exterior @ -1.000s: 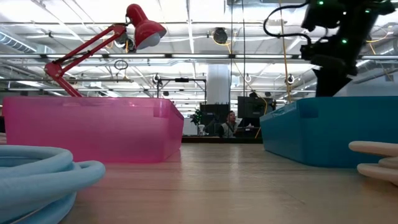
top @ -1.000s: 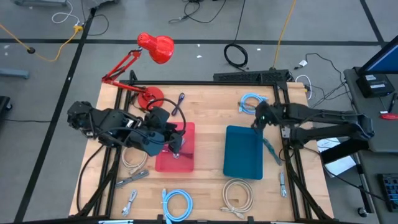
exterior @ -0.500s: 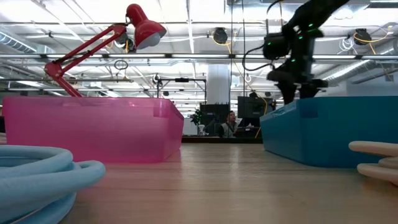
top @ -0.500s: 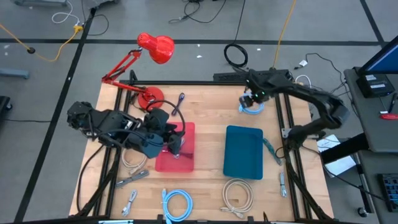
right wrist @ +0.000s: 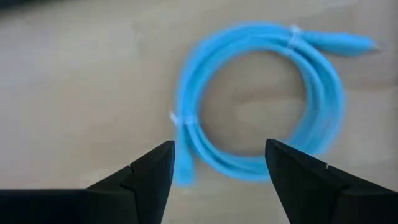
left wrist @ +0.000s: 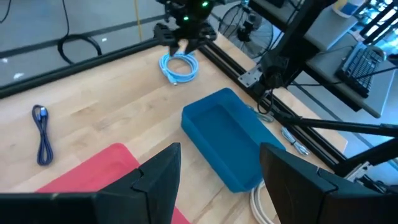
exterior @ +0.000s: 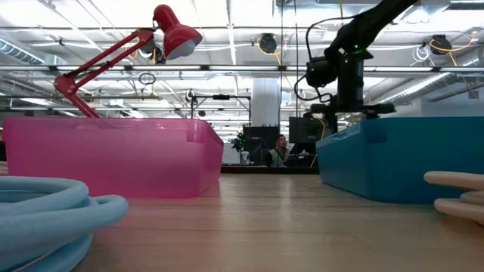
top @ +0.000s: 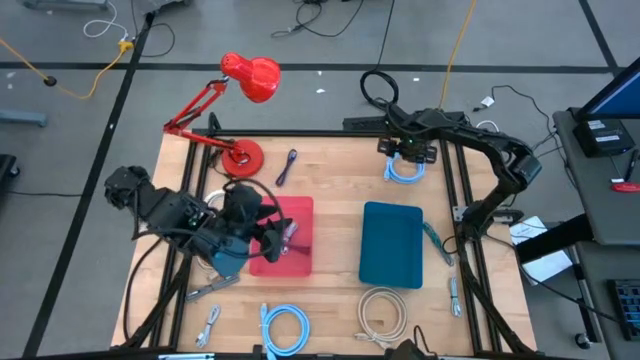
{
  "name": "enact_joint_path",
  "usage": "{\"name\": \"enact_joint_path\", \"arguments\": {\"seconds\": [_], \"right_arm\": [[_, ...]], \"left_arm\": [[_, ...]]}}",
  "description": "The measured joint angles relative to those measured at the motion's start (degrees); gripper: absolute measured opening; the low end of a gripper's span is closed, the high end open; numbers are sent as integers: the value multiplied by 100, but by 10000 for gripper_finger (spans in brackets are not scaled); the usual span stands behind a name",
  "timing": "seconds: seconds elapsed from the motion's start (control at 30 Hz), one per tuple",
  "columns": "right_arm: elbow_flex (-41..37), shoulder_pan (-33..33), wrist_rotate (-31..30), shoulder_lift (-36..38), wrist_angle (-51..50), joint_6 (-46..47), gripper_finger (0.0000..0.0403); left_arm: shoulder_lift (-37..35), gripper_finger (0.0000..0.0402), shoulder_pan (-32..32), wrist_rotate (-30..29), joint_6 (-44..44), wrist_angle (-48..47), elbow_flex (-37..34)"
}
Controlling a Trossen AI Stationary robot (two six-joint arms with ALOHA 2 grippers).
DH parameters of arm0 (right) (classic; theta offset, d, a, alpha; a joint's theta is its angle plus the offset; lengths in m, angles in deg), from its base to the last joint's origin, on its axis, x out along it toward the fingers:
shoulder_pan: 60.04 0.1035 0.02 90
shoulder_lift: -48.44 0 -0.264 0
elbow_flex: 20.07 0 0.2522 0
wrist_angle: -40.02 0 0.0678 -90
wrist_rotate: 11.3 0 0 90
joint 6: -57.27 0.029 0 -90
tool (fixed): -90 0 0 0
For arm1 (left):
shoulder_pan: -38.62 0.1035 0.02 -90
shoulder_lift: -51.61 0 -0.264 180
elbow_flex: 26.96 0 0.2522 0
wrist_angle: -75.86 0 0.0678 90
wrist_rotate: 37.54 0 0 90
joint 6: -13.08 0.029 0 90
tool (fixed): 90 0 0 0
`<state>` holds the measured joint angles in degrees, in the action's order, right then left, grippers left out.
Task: Pick & Place USB Port
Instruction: Put the top blue HDMI cable into the blue bin
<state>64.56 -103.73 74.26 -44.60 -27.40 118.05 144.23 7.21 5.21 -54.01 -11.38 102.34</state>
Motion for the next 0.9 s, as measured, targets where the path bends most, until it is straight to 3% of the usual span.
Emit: {"name": "enact_joint_path", "arguments": {"seconds": [0.27, 0.53, 0.9], "right_arm": [[-4, -28, -264, -187, 262, 1051, 242], [-2, 107, -8, -873, 558, 1344, 242], [-40, -17, -179, -1488, 842, 1341, 242]], "left_arm": [[-2, 223, -318, -240, 20, -262, 0], [-2, 223, -371, -71, -238, -902, 0], [-4, 223, -590, 77, -786, -1516, 0]]}}
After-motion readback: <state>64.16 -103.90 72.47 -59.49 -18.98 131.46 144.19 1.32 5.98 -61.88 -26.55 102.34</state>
